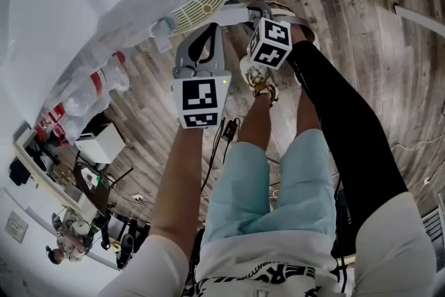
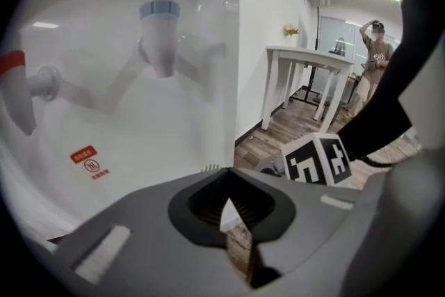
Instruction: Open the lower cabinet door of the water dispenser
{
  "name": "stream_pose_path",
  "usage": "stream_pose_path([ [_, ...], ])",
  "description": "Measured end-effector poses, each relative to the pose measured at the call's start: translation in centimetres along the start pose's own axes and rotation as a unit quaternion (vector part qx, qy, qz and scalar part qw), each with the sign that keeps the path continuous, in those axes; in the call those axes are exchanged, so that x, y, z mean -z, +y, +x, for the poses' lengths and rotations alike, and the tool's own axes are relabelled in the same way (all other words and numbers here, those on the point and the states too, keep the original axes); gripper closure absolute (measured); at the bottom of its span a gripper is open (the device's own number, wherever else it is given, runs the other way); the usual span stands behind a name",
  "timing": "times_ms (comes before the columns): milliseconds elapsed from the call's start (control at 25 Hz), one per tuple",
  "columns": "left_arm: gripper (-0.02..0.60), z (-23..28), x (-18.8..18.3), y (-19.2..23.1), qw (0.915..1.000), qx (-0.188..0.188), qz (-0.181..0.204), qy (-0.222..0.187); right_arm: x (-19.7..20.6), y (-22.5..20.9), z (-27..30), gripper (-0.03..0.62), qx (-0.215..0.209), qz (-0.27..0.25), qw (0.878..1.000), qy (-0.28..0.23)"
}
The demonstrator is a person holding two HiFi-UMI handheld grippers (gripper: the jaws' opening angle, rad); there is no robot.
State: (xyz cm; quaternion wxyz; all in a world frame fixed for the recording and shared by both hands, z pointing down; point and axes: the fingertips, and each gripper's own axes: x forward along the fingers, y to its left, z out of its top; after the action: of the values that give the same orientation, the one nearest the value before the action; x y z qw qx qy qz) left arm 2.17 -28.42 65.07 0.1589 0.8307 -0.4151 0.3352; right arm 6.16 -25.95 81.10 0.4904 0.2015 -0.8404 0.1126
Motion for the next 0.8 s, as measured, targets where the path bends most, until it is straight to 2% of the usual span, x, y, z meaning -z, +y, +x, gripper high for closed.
stream_pose_path([
  [440,0.526,-3.3,1.1,0.0,0.9992,-0.019,-0.030,-0.021,0.9,2.5,-0.3,0.425,0.001,0.026,1.000,0.011],
  [800,0.526,-5.9,1.4,-0.7,0.9974,-0.054,-0.041,-0.025,1.5,6.1,-0.7,0.433,-0.046,0.036,0.998,0.015],
])
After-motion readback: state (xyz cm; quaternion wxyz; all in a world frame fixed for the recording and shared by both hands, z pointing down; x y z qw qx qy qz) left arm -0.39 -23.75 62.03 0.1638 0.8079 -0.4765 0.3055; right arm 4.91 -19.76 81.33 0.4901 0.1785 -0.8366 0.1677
